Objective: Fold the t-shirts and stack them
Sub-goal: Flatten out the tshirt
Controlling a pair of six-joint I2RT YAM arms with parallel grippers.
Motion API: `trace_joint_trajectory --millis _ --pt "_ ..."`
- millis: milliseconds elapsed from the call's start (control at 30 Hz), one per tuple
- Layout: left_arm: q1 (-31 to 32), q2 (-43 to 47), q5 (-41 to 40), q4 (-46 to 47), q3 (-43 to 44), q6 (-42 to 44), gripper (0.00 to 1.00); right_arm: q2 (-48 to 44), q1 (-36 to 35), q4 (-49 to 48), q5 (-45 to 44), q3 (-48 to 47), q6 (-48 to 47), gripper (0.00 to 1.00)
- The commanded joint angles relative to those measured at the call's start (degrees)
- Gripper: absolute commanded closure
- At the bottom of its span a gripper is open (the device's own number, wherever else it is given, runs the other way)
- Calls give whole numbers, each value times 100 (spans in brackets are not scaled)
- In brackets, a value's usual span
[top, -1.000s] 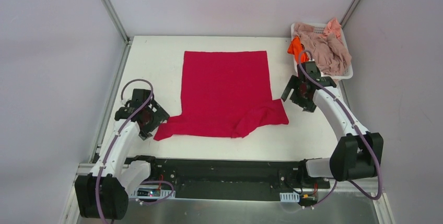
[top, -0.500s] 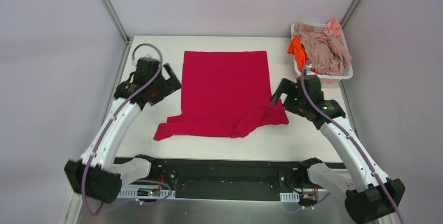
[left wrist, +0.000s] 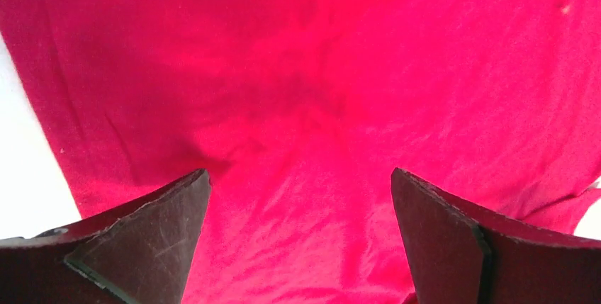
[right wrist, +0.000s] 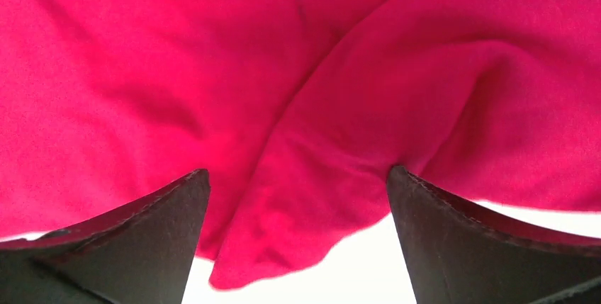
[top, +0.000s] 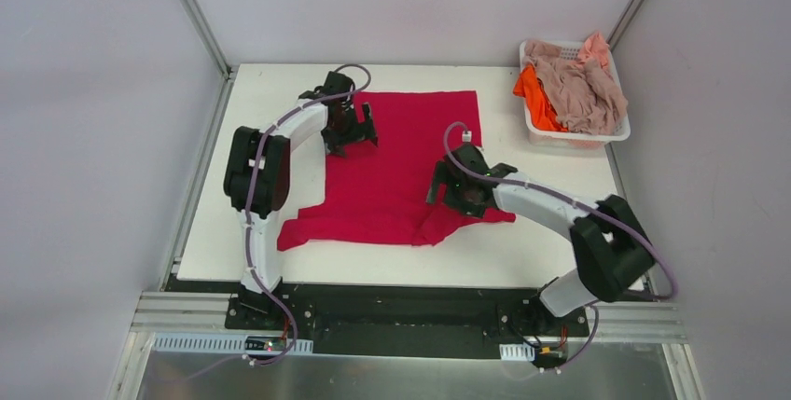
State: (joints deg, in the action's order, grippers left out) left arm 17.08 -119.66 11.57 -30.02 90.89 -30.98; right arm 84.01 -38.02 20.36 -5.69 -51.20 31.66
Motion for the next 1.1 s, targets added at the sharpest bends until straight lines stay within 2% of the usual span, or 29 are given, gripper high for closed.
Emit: trace_joint_trajectory --millis 0,133,267,333,400,533,633,767,867,967,1067 --pt "15 -250 74 72 -259 110 0 830 82 -153 -489 -464 185 0" --pt "15 256 -267 349 -1440 -235 0 1675 575 28 -254 -995 218 1" --pt "139 1144 -185 781 -2931 -774 0 2492 1059 226 -367 -2024 -147 1" --pt "421 1593 -230 994 -3650 -1201 0 3011 1339 494 -318 -2768 -365 1" --pt "885 1869 -272 1067 -3964 -1524 0 3556 1491 618 -220 -3556 -735 1" --pt "2089 1949 -104 1218 -3989 -2196 0 4790 1588 1109 -120 -5534 -1639 1" --pt "2845 1728 -15 1394 -3534 -2423 0 5664 1606 1387 -103 -7128 -2165 0" --pt "3044 1562 -244 1371 -2859 -2172 0 6613 1640 1464 34 -9166 -2632 0" --pt "3044 1725 -513 1312 -2514 -1930 0 6490 1669 1160 -14 -9196 -2701 1" --pt "3029 2100 -1295 946 -2463 -1773 0 5769 1669 1011 -116 -8477 -2810 1" --pt "2981 2602 -1885 489 -2586 -1651 0 4795 1669 1112 -632 -7747 -2805 1"
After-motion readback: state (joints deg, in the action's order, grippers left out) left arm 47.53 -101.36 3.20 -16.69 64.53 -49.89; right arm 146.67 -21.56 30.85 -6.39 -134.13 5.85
